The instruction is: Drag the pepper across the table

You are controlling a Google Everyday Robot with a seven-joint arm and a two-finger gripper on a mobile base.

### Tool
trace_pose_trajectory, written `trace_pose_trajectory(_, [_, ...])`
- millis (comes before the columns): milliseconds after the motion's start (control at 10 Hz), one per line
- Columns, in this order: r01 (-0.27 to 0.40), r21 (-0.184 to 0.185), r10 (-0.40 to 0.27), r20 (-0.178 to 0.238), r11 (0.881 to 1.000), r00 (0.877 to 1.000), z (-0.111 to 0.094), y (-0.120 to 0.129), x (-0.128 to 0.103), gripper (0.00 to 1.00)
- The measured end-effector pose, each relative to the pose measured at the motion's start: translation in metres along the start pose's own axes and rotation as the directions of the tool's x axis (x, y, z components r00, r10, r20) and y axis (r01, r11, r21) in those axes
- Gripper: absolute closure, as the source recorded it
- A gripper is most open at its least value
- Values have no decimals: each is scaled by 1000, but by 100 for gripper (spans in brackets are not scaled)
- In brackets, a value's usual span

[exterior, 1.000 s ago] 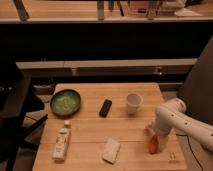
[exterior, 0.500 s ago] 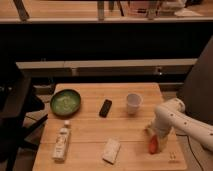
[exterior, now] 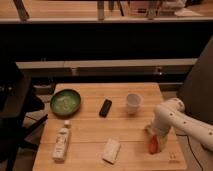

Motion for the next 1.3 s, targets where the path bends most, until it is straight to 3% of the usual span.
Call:
trace_pose_trajectory(200, [5,-4,-5,2,1000,1000,1,-1,-1,42])
trace_pose_trajectory(500, [10,-7,-10,5,1000,1000,1,-2,-2,37])
trace_pose_trajectory(600, [12,-9,-12,3,1000,1000,1,-2,-3,41])
trace_pose_trajectory(1200, [30,-21,-30,-7,999,1000,1,-2,3,98])
trace_pose_trajectory(1300, [34,-23,-34,-7,999,999,0,-4,5,100])
